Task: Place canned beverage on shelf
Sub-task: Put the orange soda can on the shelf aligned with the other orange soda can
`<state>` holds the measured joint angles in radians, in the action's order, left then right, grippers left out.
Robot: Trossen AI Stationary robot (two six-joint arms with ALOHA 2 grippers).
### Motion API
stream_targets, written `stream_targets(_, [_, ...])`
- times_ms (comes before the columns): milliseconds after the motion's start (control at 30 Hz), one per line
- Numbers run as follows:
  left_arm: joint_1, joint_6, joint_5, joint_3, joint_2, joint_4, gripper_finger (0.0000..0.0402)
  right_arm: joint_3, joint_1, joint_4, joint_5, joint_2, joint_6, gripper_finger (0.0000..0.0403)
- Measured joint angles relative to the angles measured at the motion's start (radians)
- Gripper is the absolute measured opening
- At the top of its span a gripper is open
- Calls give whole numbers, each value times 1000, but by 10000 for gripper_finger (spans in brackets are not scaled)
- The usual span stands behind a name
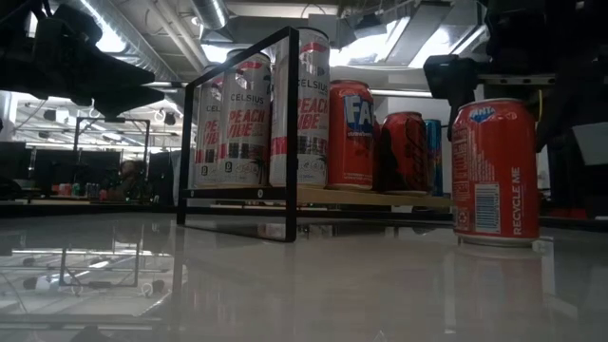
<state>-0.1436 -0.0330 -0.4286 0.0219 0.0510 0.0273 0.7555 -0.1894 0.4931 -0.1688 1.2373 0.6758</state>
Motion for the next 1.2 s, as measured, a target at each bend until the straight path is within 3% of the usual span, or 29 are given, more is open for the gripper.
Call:
stream_targets(400, [0,0,0,0,0,0,305,0,0,-3,23,0,-156,300])
stream_targets(967, [0,0,0,0,0,0,305,1,0,-31,201,2,-385,293])
stream_targets(1200, [0,0,0,0,0,0,305,88,0,55,256,2,-409,290])
